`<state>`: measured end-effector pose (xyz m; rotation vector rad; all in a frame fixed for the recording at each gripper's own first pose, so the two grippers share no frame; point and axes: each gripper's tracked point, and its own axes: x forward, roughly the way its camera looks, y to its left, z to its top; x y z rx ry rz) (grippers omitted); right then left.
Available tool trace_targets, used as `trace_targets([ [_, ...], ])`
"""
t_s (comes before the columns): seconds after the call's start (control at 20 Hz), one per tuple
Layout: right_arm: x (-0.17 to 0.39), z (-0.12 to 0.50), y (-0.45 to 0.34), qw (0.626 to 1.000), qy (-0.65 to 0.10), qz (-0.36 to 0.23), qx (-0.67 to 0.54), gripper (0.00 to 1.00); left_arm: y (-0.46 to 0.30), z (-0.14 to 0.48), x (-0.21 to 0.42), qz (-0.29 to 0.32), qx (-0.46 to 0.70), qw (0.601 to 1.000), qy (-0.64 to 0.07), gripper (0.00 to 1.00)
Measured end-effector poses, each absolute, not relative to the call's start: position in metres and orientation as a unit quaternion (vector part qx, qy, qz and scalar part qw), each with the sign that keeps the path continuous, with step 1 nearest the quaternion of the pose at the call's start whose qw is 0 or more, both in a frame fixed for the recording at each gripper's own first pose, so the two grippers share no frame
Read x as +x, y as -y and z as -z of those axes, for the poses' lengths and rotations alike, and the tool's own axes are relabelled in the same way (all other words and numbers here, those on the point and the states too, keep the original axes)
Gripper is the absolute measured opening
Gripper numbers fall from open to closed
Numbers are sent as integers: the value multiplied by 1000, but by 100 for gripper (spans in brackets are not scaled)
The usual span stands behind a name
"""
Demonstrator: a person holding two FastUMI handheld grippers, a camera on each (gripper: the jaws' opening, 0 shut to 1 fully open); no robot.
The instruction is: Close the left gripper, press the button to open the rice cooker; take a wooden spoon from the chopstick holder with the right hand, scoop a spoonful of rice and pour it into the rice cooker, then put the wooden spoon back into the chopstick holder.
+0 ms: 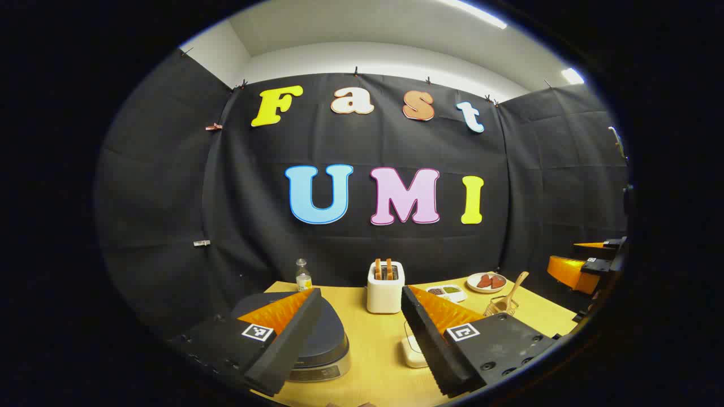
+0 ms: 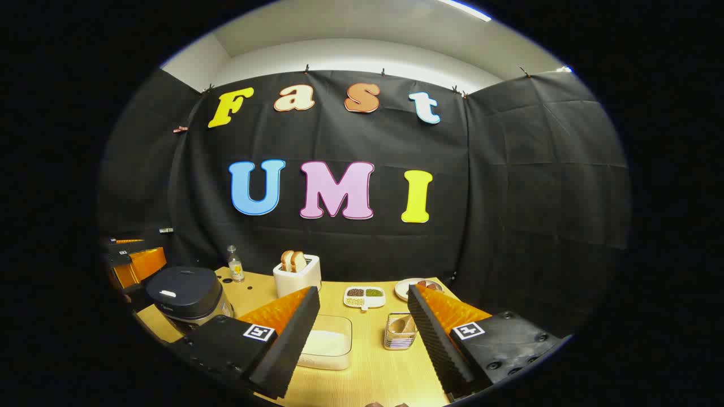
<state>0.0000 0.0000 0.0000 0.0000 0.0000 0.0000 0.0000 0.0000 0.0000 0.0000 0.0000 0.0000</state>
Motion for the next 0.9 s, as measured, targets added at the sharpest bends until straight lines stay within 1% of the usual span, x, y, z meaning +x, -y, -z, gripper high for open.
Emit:
trace_targets([
  [0.05, -1, -1, 2, 1000, 2, 6, -1, 98, 4, 3, -1, 5, -1, 1000, -3, 95],
  [0.3, -2, 0, 4, 999, 2, 25, 24, 98, 8, 13, -2, 6, -13, 1000, -20, 95],
  [0.5, -2, 5, 8, 999, -7, 29, 26, 98, -1, 21, 2, -7, -20, 999, -36, 95],
  [0.9, 0, 11, 10, 999, -17, 34, 35, 98, -11, 33, 4, -7, -8, 999, -47, 96],
])
